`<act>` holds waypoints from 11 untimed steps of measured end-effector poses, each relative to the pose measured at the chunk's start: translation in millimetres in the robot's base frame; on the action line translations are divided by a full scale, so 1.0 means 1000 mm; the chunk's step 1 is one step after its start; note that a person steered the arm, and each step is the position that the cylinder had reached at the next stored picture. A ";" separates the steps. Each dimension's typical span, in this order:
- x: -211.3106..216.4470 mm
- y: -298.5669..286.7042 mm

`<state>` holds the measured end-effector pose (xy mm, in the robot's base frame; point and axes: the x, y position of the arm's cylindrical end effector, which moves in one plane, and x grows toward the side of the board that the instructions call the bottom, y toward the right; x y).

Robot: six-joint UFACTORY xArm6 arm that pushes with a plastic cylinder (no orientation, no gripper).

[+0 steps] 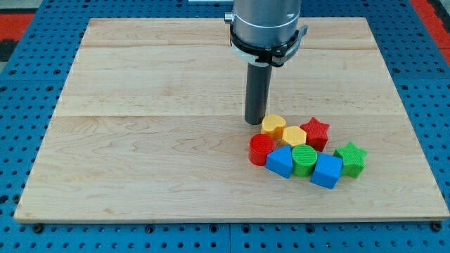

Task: Separate the blue cube and green star

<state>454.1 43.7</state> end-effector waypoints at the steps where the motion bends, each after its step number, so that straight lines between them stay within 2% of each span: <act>1: 0.000 0.000; 3: -0.003 0.002; 4: -0.034 -0.017; 5: -0.066 0.009; 6: -0.062 0.135; 7: 0.011 0.235; 8: 0.098 0.252; 10: 0.122 0.160; 11: 0.101 0.121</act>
